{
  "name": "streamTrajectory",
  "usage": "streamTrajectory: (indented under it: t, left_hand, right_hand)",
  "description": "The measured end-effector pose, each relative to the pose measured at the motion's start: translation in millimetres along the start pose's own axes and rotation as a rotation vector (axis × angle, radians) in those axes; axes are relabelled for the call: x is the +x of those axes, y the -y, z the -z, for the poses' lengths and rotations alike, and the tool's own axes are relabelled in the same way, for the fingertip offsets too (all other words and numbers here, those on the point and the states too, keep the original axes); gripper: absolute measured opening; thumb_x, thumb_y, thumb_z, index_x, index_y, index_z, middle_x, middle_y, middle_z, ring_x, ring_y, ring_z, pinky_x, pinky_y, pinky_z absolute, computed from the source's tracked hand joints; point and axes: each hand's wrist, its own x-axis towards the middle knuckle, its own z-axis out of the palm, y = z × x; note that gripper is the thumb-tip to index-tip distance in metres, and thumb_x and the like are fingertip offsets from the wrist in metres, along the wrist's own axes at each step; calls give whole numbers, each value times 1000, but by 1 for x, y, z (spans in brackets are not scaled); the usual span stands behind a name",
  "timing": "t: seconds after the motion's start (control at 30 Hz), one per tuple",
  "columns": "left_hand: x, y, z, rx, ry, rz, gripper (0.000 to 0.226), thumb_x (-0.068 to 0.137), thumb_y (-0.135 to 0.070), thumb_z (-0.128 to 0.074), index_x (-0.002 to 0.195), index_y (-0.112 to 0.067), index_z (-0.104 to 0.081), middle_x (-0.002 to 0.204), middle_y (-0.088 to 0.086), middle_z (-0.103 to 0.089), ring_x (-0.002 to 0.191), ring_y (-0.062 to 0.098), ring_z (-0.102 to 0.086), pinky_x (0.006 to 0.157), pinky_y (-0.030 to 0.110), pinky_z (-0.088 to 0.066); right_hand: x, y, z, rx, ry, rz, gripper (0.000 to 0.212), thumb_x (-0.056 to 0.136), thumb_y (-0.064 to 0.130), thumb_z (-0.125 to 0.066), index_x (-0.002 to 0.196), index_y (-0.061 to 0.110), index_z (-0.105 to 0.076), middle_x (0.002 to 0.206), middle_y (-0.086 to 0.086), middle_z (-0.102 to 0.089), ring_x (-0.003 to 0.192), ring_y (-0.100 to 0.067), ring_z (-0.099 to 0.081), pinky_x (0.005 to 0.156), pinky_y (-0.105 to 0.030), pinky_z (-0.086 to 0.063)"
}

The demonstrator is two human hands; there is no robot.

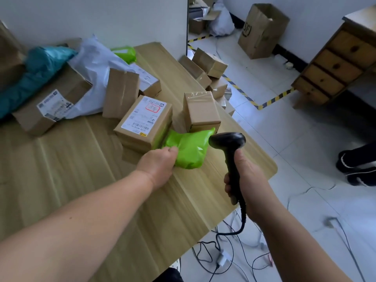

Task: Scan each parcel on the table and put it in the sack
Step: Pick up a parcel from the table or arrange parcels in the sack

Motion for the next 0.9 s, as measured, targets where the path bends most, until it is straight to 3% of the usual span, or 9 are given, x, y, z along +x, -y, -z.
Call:
streamTrajectory:
  t: [0.13,0.2,0.4,0.47,0.67,0.7,0.77,0.9]
  left_hand:
    - [-21,11,20,-381,-181,184,10,90,-22,-52,92,-13,-49,96,13,-64,90,39,-59,66,36,-41]
    - [-34,20,32,-629,-216,316,4,88,-19,-55,88,-15,-56,90,12,-68,89,36,-61,70,37,-46]
    - [-77,76,68,-1084,-257,569,15,90,-6,-57,92,-13,-69,101,14,-70,101,30,-64,91,42,-50]
    - [-96,102,80,-1135,-282,653,19,91,-6,-54,93,-18,-69,102,11,-70,99,27,-64,90,39,-51]
    - [-167,177,117,-1201,-441,879,26,90,0,-49,74,-17,-61,81,3,-66,72,17,-60,56,19,-48]
    - [-180,189,123,-1215,-461,903,26,89,1,-48,73,-16,-60,81,4,-66,72,18,-60,58,21,-49]
    - [-206,212,132,-1257,-491,956,25,89,1,-46,76,-13,-62,87,8,-68,81,23,-63,75,34,-53]
    - [-260,256,145,-1226,-562,1053,26,89,1,-44,82,-13,-65,91,10,-69,86,27,-66,84,41,-54]
  right_hand:
    - [-11,19,-14,5,29,18,50,97,60,-42,97,13,-58,60,-1,-60,48,-15,-55,39,-26,-39]
    - [-20,30,-25,4,49,27,51,97,60,-42,99,12,-58,60,-1,-60,48,-16,-54,40,-27,-40]
    - [-53,66,-73,13,148,37,53,96,62,-42,97,10,-55,58,-1,-60,45,-17,-53,42,-28,-38]
    - [-65,76,-94,21,207,26,53,96,63,-42,94,12,-56,57,-2,-60,44,-18,-51,42,-27,-37]
    - [-101,103,-169,36,450,-41,63,88,73,-46,86,13,-65,60,-7,-58,45,-20,-50,48,-28,-39]
    - [-108,107,-182,24,496,-51,63,87,74,-46,81,15,-67,60,-7,-58,45,-20,-50,48,-28,-39]
    - [-120,115,-207,-48,591,-51,62,86,75,-46,75,21,-73,61,-6,-57,45,-19,-49,47,-26,-38]
    - [-144,127,-254,-183,719,5,68,85,77,-44,94,14,-70,61,-6,-57,45,-18,-50,51,-28,-35]
